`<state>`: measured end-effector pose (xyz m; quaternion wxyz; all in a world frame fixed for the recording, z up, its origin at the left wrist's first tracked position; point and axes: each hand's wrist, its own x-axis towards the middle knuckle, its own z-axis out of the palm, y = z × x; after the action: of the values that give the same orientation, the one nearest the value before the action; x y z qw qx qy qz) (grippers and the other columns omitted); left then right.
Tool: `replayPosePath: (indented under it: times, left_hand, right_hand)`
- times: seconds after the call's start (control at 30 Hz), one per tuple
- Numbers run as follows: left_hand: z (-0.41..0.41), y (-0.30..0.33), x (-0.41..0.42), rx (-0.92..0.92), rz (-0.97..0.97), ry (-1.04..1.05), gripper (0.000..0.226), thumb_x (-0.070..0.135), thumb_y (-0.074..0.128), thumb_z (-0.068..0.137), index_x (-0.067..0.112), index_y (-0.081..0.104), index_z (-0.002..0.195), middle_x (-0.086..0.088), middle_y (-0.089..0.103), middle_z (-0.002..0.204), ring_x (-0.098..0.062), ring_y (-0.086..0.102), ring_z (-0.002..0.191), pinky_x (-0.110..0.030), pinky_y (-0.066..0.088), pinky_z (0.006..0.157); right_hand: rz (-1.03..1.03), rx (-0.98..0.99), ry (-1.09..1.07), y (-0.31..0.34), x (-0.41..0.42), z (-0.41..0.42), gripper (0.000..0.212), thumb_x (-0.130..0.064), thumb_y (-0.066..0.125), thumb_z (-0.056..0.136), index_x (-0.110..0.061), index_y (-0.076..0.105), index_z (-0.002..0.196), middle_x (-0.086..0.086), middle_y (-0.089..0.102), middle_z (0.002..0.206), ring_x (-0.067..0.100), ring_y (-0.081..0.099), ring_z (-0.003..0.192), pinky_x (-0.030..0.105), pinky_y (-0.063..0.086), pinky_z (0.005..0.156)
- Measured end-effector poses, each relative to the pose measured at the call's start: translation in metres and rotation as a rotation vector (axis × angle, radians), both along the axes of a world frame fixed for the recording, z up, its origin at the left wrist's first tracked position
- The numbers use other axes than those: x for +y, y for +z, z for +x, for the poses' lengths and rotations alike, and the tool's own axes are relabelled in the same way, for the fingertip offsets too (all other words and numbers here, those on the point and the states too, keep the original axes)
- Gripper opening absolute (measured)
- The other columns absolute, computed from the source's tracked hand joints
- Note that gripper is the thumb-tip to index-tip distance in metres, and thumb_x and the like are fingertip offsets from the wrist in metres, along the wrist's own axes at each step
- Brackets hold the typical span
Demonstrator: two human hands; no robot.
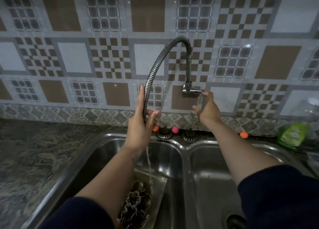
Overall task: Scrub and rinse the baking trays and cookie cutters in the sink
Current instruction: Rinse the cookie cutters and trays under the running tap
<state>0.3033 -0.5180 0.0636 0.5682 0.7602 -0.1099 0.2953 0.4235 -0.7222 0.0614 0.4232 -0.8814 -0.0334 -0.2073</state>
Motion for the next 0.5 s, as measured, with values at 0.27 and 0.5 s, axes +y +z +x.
replayPosePath:
  times: [0.27,0.5]
  left_hand:
    - [-0.025,-0.013,0.011,0.121,0.149,0.08,0.077,0.014,0.051,0.098,0.035,0.003,0.154,-0.001,0.063,0.092,0.005,0.06,0.081,-0.006,0.046,0.075]
    - [-0.056,-0.078,0.039,0.47,0.204,0.096,0.042,0.007,0.05,0.097,0.018,0.048,0.138,0.004,0.064,0.109,-0.005,0.06,0.091,-0.01,0.049,0.072]
  right_hand:
    - [-0.216,0.229,0.109,-0.018,0.035,-0.054,0.074,-0.022,0.059,0.093,-0.027,0.017,0.153,0.002,0.026,0.157,0.027,0.032,0.14,0.039,0.032,0.111]
    - [-0.097,0.456,0.272,-0.088,0.106,-0.108,0.029,-0.018,0.046,0.096,-0.021,0.062,0.12,0.003,0.063,0.12,0.024,0.058,0.108,0.025,0.042,0.084]
